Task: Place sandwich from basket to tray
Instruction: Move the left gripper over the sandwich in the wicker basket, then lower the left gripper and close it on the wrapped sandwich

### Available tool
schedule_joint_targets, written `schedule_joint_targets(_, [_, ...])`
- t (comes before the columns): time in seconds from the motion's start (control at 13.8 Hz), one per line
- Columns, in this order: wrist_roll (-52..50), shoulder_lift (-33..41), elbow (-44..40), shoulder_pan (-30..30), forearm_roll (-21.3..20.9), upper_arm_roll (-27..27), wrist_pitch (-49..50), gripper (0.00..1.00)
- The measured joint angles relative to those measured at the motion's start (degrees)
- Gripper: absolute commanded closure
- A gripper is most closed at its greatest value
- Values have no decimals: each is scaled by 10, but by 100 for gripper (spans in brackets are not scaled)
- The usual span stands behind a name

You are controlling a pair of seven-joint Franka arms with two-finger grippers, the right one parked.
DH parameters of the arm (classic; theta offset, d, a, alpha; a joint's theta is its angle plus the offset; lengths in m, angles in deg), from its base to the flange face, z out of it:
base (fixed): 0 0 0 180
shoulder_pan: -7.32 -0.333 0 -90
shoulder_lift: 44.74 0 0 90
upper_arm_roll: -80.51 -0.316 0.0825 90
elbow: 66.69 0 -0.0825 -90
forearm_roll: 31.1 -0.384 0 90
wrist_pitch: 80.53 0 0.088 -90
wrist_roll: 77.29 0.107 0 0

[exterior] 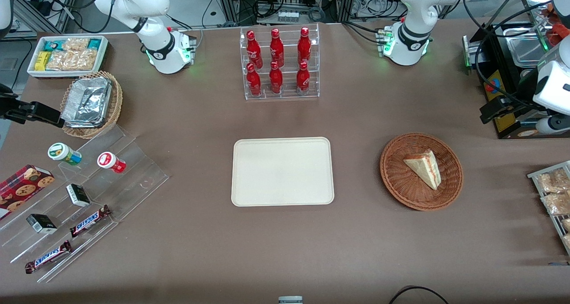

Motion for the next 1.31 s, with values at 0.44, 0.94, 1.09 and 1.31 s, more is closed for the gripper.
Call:
schedule_joint_targets(0.44, [-4,-2,56,0,0,0,-44,0])
schedule_joint_targets(0.94, [-192,-3,269,1,0,5,-312,0])
schedule_joint_targets(1.09, [-232,-9,307,1,0,8,-360,0])
schedule_joint_targets(1.31, [-272,-41,324,1,0,18,-379,0])
